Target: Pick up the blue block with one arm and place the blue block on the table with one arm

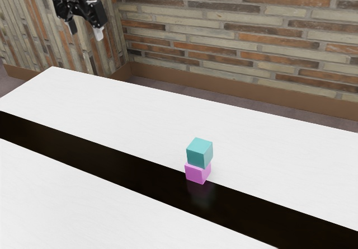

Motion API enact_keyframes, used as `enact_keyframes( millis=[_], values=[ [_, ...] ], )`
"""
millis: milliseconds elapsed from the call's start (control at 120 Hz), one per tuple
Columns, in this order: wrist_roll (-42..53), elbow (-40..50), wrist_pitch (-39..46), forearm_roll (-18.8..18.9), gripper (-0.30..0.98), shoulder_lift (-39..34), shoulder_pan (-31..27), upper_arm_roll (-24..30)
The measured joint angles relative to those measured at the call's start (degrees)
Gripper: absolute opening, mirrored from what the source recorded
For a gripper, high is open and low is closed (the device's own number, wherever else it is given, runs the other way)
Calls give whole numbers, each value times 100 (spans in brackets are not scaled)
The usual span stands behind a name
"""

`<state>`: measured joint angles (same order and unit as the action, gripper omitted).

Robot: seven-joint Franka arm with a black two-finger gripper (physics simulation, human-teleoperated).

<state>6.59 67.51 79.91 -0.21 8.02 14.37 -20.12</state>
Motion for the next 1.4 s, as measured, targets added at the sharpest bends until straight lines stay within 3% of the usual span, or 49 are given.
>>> enact_keyframes(
  millis=[250,350,442,583,700,900,1017,1250,1400],
  values=[
    [19,150,70,-21,69,62,3,42],
    [17,1640,727,-94,69,-449,-26,412],
    [-45,2156,1433,-323,69,-167,-12,628],
    [-302,2039,2058,-736,69,525,271,711],
    [-639,2055,2488,-862,68,793,734,740],
    [-1242,2046,3110,-1120,69,1481,1051,756],
    [-1562,2165,3375,-1174,69,1550,1345,742],
    [-2030,2256,3695,-1185,69,1881,1385,716],
    [-2226,2215,3762,-931,69,1990,1353,703]
  ],
)
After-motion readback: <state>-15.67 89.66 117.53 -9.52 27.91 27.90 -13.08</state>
